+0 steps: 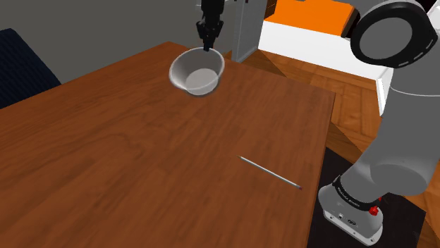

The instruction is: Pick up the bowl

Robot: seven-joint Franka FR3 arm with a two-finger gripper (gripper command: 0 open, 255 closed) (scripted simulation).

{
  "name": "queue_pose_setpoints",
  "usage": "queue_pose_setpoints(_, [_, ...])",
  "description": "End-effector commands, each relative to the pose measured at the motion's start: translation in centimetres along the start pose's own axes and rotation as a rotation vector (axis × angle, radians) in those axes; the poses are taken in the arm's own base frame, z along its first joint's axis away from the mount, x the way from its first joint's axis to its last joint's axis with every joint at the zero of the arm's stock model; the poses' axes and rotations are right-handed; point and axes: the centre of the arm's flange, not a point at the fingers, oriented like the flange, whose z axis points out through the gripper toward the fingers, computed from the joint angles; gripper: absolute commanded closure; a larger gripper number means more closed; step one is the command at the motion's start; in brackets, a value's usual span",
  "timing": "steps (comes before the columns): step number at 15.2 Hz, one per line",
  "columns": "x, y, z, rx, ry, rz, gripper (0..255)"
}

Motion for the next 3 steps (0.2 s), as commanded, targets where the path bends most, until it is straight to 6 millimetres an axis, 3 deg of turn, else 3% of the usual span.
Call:
queue_pose_setpoints(1, [-0.09,-0.19,-1.13,0.000,0.001,0.000,255])
queue_pose_setpoints(3, [-0.09,-0.20,-1.20,0.000,0.001,0.000,255])
